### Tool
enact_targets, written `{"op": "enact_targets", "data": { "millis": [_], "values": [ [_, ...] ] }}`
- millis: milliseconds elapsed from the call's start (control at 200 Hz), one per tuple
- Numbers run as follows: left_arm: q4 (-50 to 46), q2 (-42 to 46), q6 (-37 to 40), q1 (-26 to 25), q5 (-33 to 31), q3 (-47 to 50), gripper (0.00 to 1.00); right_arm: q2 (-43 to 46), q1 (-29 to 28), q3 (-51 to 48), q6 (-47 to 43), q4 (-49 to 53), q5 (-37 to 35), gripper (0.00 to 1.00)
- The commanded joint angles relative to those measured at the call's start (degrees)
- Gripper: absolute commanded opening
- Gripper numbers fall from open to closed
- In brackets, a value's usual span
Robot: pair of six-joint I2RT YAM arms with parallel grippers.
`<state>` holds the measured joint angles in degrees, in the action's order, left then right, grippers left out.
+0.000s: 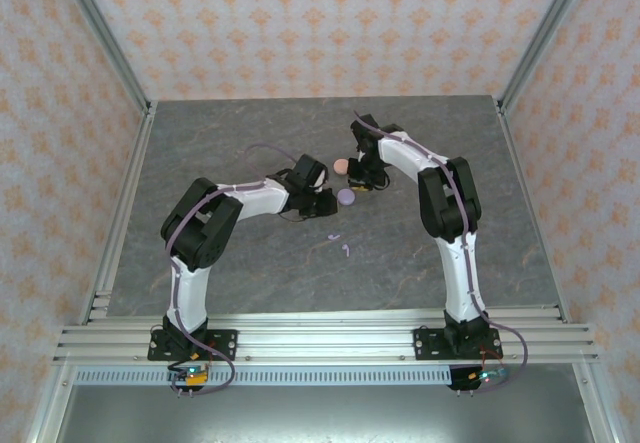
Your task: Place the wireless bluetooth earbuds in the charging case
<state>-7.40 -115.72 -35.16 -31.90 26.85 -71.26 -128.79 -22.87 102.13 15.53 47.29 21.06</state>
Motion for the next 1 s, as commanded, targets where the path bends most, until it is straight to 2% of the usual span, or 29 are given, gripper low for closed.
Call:
{"op": "enact_targets", "data": {
  "millis": [0,646,996],
  "values": [
    [0.63,-1.63,-1.04,-0.65,-0.39,-1.7,0.15,-0.96,0.07,1.1,-1.49,2.64,1.9,0.15],
    [-3.0,-4.07,-2.19,-0.62,-6.64,-4.22,0.1,5.12,-0.19,-7.94,-3.15,1.32,4.27,0.16],
    [-5.21,-3.25,-1.95,-0.69,-10.17,-4.0,0.11,7.45,-0.38,-10.27,-3.32,1.15,4.12,0.17]
  ]
}}
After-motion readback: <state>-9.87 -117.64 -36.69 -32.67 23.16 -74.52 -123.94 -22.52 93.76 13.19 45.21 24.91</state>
